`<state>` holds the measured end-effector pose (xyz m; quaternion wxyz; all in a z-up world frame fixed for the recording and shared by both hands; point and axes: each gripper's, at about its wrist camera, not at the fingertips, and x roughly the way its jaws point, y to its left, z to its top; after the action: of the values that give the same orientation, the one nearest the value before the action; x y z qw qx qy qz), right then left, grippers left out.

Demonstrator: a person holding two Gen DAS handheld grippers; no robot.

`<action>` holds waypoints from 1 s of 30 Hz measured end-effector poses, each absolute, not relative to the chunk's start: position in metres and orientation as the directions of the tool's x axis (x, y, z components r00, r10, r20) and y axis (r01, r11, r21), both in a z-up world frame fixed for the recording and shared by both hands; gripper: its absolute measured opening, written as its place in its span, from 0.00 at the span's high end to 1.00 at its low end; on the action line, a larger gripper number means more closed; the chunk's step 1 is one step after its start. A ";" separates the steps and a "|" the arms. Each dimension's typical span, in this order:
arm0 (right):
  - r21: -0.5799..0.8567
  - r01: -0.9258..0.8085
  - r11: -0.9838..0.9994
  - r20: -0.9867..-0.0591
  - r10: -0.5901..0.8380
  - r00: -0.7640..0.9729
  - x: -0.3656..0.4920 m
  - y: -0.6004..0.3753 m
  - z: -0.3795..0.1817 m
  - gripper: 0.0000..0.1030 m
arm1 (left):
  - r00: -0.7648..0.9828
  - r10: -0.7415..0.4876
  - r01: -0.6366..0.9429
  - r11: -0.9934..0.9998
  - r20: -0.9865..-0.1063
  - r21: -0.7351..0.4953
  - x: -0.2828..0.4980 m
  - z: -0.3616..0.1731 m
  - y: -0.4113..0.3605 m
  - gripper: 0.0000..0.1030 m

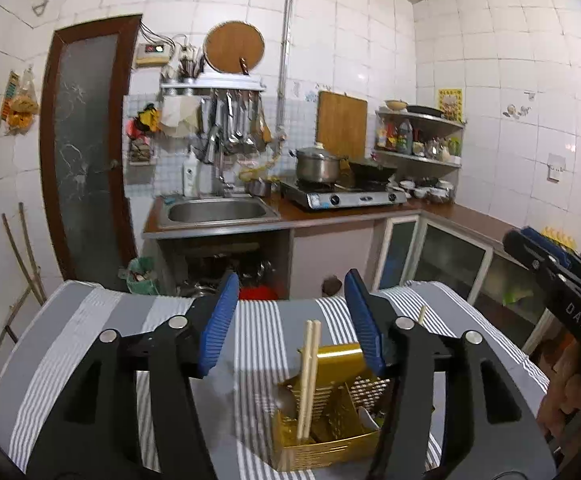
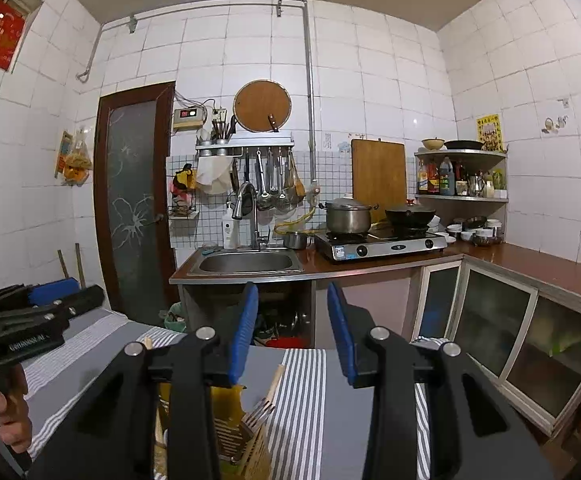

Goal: Organize utensils
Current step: 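Move both open tools back to the chopsticks lying on the cloth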

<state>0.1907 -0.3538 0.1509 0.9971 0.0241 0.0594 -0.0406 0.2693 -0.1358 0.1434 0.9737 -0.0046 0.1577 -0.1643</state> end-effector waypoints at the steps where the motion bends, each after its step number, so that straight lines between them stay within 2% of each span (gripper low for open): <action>1: 0.048 0.080 0.996 -0.127 -0.073 0.989 0.188 -0.355 0.151 0.65 | 0.901 -0.307 0.301 0.951 -0.308 -0.067 0.267 0.146 -0.132 0.44; 6: 0.054 0.095 0.994 -0.176 -0.084 0.981 0.170 -0.365 0.146 0.64 | 0.893 -0.274 0.284 0.958 -0.356 -0.024 0.251 0.144 -0.124 0.43; 8: 0.047 0.094 0.994 -0.209 -0.082 0.975 0.162 -0.368 0.138 0.64 | 0.890 -0.256 0.274 0.962 -0.378 -0.005 0.241 0.136 -0.116 0.40; 12: 0.027 0.108 0.994 -0.302 -0.095 0.949 0.143 -0.372 0.109 0.61 | 0.858 -0.229 0.263 0.965 -0.460 0.010 0.226 0.104 -0.095 0.40; 16: 0.034 0.126 0.991 -0.402 -0.101 0.910 0.114 -0.371 0.069 0.61 | 0.780 -0.258 0.283 0.958 -0.570 -0.046 0.212 0.054 -0.077 0.40; 19: 0.045 0.144 0.989 -0.459 -0.107 0.882 0.091 -0.365 0.040 0.61 | 0.747 -0.258 0.302 0.953 -0.613 -0.033 0.190 0.023 -0.079 0.40; 24: 0.074 0.162 0.984 -0.530 -0.099 0.843 0.060 -0.346 0.003 0.61 | 0.687 -0.298 0.342 0.937 -0.663 -0.067 0.156 -0.012 -0.080 0.40; 30: 0.103 0.140 0.985 -0.592 -0.053 0.804 0.052 -0.313 -0.023 0.61 | 0.656 -0.309 0.384 0.922 -0.689 -0.048 0.125 -0.033 -0.082 0.34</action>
<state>0.0523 -0.3131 -0.0232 0.9472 0.0709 0.3086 -0.0510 0.1251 -0.0817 -0.0333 0.9084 0.0507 0.3686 -0.1906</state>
